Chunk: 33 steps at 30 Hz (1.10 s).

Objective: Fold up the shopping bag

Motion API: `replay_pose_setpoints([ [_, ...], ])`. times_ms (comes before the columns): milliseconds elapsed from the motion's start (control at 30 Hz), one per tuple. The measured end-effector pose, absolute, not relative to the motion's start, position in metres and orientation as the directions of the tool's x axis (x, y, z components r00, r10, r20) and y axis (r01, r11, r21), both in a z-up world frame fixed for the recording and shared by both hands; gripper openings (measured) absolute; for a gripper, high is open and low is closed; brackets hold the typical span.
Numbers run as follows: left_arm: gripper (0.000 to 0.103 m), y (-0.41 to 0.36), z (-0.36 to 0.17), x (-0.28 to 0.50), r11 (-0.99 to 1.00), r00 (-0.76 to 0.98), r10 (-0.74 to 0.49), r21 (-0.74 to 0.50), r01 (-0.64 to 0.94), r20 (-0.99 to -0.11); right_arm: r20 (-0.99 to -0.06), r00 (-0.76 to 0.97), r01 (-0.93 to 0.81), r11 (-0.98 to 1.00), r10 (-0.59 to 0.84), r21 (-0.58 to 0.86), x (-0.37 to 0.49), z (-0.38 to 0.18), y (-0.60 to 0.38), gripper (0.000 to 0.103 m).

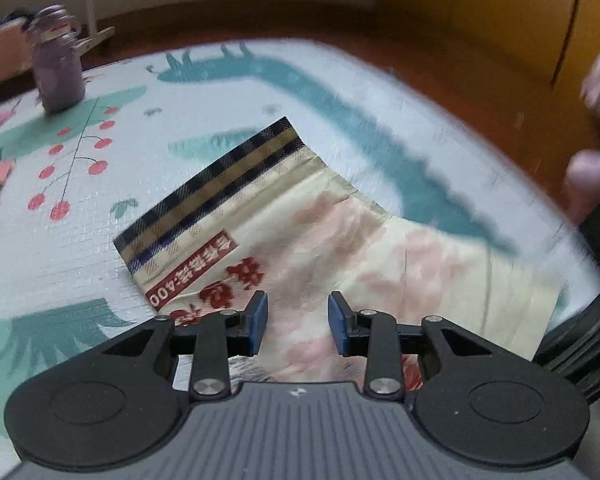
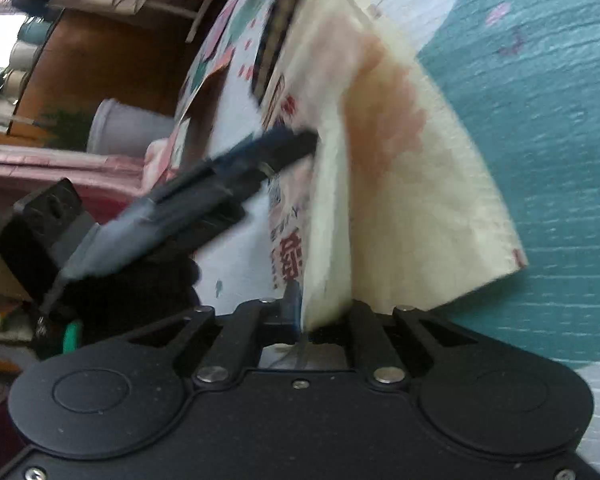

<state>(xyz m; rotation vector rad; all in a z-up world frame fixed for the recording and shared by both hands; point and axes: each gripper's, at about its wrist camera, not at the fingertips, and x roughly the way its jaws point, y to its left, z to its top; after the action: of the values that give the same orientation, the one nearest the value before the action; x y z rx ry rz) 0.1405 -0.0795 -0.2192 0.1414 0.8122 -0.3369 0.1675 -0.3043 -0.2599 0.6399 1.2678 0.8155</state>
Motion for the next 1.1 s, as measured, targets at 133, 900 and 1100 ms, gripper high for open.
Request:
replay_pose_setpoints([
  [133, 0.034, -0.083, -0.225, 0.148, 0.937, 0.637, -0.228, 0.012, 0.349, -0.736, -0.692, 0.282, -0.280, 0.747, 0.665, 0.604, 0.154, -0.222, -0.330, 0.021],
  [900, 0.036, -0.132, -0.240, 0.212, 0.910, 0.672, -0.238, 0.082, 0.407, -0.701, -0.757, 0.436, -0.666, 0.740, 0.487, 0.092, 0.145, -0.218, -0.282, 0.020],
  [1100, 0.036, -0.082, -0.239, 0.237, 0.950, 0.666, -0.196, 0.028, 0.310, -0.720, -0.746, 0.438, -0.664, 0.740, 0.502, 0.107, 0.143, -0.219, -0.268, 0.020],
])
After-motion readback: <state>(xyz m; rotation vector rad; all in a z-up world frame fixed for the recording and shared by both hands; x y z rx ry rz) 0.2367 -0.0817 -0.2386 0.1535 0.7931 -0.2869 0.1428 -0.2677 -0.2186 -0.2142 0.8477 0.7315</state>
